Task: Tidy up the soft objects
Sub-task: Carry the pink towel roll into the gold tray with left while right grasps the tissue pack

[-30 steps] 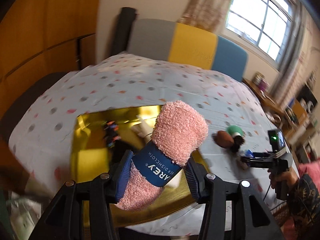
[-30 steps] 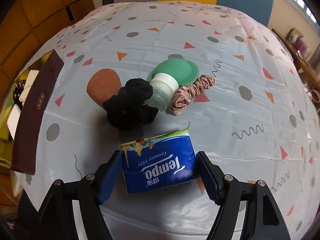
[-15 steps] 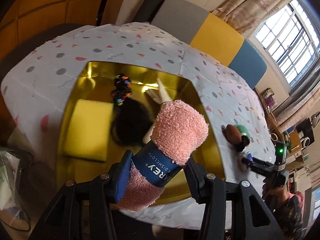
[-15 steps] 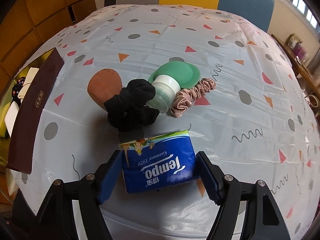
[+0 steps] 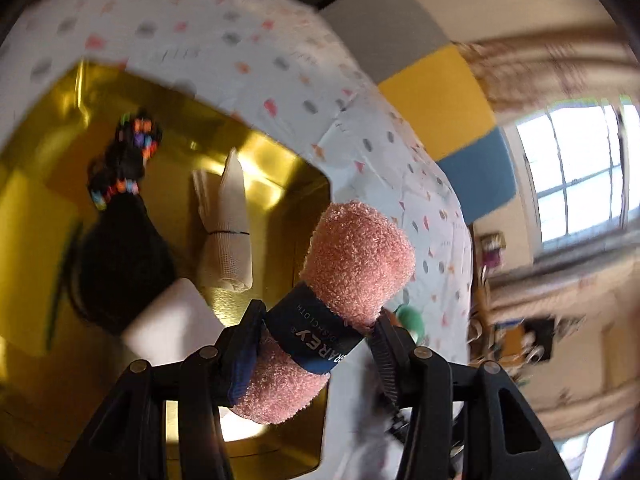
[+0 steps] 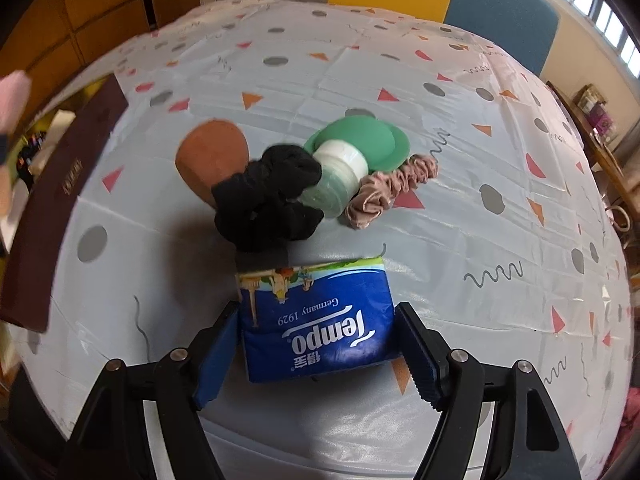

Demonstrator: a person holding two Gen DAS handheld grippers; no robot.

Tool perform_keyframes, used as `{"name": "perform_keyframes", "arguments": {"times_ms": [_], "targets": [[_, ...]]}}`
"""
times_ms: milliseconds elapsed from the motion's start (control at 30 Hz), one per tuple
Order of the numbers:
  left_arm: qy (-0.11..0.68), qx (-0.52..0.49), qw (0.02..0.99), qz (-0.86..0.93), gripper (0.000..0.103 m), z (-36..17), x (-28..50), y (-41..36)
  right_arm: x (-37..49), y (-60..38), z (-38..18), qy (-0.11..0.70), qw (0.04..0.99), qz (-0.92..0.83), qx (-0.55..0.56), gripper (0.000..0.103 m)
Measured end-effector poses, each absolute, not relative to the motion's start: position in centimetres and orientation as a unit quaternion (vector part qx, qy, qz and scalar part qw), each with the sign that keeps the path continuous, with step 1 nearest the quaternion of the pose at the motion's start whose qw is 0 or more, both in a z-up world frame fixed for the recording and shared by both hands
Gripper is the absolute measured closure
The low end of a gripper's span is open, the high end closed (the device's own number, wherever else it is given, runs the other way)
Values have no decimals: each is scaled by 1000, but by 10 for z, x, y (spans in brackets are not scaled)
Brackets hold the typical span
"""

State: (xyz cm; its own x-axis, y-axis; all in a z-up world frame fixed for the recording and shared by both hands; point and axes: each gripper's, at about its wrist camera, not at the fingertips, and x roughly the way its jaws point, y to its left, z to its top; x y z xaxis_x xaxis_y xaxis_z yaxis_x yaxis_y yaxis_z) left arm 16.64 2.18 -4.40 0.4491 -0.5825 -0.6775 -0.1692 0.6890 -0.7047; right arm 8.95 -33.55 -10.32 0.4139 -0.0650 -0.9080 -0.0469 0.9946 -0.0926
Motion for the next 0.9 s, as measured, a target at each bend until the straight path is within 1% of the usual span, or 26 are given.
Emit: {"name": "perform_keyframes", "arguments": {"times_ms": [67,167,233,300,400,533,667,733,900], "targets": [[510,-374,765,-121,51,-49,173,21,89,-332,-104,541,839,-6,-65,28],[521,-366,763,-110,46,-57,181,17,89,-331,-103,540,840,2,-59,28],[526,-357,763,-118,45,-59,185,14,90,-330,-103,539,840,2,-65,29],[528,-350,764,-123,43,-60,188,11,90,-331,-103,539,840,2,-63,29],[520,-327,779,-128,42,-52,185,6,90,-332,-104,539,840,2,-63,29],[501,-247,820,-121,42,-36,175,0,90,-333,-104,539,840,1,-61,29],[460,-121,874,-95,42,-17,153,-12,91,-335,-103,538,841,-3,-56,29],[441,-74,890,-86,42,-11,138,-16,91,-336,-103,538,841,-3,-56,29],[405,-10,912,-67,42,-3,103,-18,90,-334,-104,537,842,-4,-59,29]]}}
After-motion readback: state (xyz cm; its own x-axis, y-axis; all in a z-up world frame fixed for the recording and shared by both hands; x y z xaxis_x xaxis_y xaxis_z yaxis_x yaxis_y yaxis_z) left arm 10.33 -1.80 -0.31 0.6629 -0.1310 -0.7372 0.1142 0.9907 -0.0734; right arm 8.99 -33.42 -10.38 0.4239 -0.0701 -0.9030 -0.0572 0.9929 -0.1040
